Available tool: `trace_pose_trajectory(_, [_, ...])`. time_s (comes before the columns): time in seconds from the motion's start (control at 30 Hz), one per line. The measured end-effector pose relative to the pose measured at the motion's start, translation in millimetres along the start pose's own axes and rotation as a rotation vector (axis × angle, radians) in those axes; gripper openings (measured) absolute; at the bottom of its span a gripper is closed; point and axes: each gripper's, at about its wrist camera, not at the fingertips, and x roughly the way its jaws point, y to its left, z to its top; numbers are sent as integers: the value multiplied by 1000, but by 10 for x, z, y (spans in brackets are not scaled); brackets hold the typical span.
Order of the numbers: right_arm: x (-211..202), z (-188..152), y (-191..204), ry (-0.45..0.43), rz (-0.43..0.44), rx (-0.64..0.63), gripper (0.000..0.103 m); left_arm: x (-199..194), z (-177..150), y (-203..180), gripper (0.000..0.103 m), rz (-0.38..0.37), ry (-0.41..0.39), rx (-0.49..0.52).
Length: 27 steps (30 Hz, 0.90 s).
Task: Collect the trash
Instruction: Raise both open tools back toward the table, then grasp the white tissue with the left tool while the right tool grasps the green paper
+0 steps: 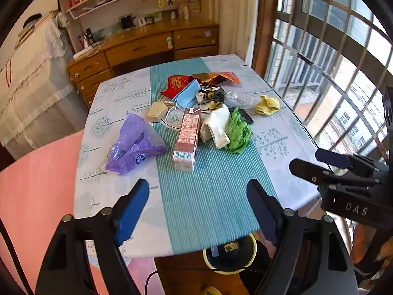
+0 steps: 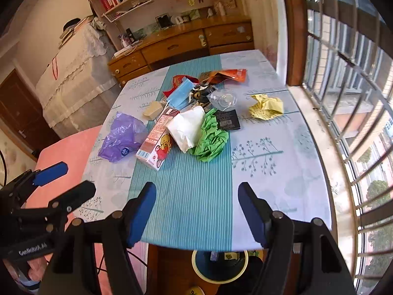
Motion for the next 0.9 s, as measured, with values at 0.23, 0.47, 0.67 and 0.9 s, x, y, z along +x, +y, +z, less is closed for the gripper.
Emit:
trace_pose_trajectory(0.23, [621,559,-333,90,96,-30,70,667,545,-165,65,65,83,-89])
trace_pose_trajectory(0.47, [1347,814,-434,160,144,-64,70,1141,773,-145,60,124,154,-175])
trace_pose_trajectory(0.67, [1803,812,-454,245,165,-85,69,1357,868,-55,60,118,188,-240])
trace_pose_trajectory(0.9, [1800,815,-535,264,221,-139,47,1603,980,-157,61,66,247,-198])
